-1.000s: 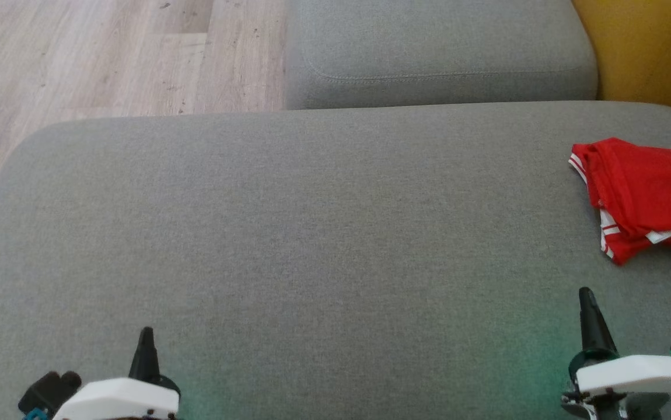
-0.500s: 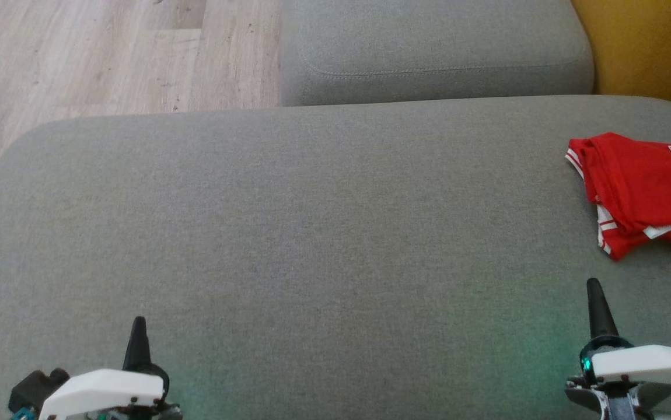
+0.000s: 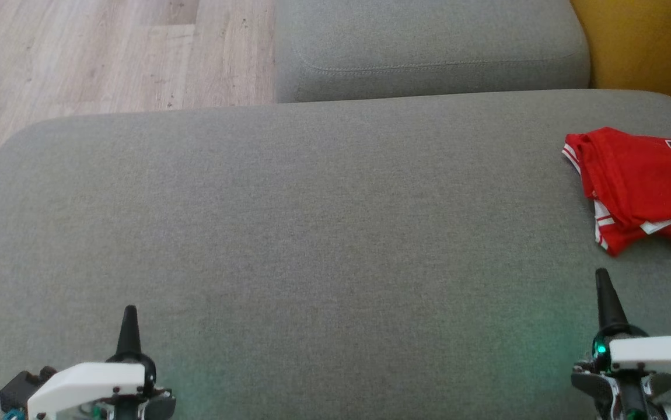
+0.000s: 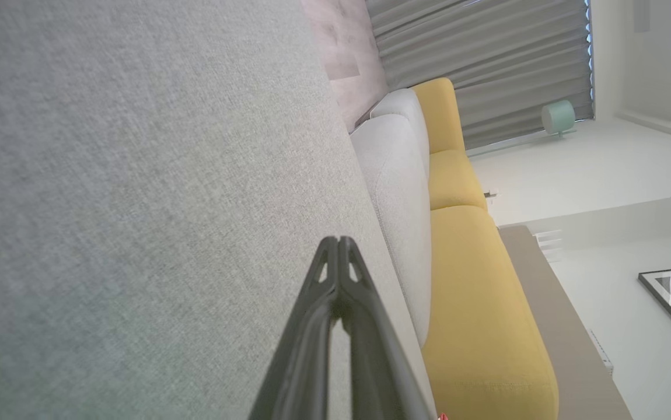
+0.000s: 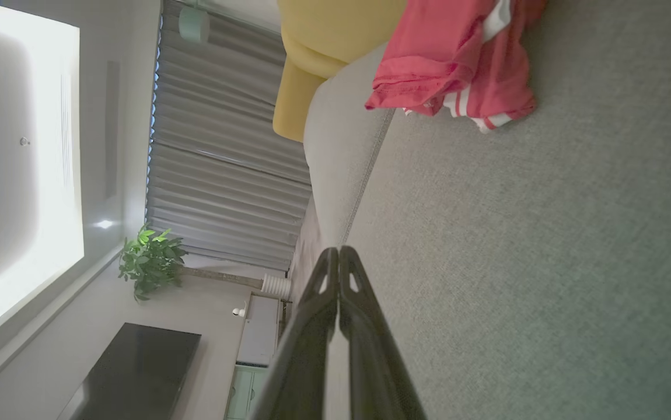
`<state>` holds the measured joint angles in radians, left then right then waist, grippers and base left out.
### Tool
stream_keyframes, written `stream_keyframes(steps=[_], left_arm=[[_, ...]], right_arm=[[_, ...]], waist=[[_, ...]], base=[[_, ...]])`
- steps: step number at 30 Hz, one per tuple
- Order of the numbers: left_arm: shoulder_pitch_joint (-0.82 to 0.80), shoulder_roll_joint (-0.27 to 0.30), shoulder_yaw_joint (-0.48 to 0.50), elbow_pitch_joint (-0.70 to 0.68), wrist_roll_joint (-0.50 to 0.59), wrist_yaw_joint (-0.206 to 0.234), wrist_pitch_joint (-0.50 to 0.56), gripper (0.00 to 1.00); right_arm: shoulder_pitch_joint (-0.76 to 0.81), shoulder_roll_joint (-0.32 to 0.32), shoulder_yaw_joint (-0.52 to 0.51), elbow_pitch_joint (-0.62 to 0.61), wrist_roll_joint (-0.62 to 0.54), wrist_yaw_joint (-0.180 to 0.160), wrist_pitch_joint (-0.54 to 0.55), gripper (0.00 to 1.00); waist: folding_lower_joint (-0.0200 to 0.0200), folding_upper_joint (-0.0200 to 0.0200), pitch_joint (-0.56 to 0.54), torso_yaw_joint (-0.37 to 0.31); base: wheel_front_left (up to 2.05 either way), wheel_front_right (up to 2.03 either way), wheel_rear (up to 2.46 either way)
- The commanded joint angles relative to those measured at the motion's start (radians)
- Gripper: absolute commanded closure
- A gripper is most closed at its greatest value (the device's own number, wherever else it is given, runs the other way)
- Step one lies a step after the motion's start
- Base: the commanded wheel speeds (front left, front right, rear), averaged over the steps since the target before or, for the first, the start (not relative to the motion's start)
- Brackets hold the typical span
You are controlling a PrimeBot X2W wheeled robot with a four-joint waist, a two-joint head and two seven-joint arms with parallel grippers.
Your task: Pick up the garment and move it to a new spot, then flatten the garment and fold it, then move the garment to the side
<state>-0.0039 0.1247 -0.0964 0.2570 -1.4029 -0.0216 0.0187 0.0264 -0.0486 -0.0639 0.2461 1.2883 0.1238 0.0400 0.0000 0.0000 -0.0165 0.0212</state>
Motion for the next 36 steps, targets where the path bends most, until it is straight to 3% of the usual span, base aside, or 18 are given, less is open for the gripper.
stream_keyframes(steps=[1, 29, 36], left_arm=[[-0.058, 0.001, 0.043, -0.024, -0.017, -0.011, 0.010, 1.00], [-0.103, -0.068, 0.201, -0.012, -0.213, -0.109, 0.087, 1.00], [-0.104, -0.068, 0.202, -0.012, -0.212, -0.109, 0.088, 1.00]], right_arm=[[-0.060, -0.023, 0.013, -0.028, 0.029, 0.005, 0.005, 1.00], [-0.132, -0.023, -0.021, -0.003, 0.345, 0.007, 0.050, 1.00], [-0.132, -0.021, -0.023, -0.003, 0.342, 0.007, 0.052, 1.00]], waist=[[0.0000, 0.0000, 0.001, -0.001], [0.0000, 0.0000, 0.020, -0.021], [0.0000, 0.0000, 0.020, -0.021]], base=[[0.00, 0.00, 0.00], [0.00, 0.00, 0.00], [0.00, 0.00, 0.00]])
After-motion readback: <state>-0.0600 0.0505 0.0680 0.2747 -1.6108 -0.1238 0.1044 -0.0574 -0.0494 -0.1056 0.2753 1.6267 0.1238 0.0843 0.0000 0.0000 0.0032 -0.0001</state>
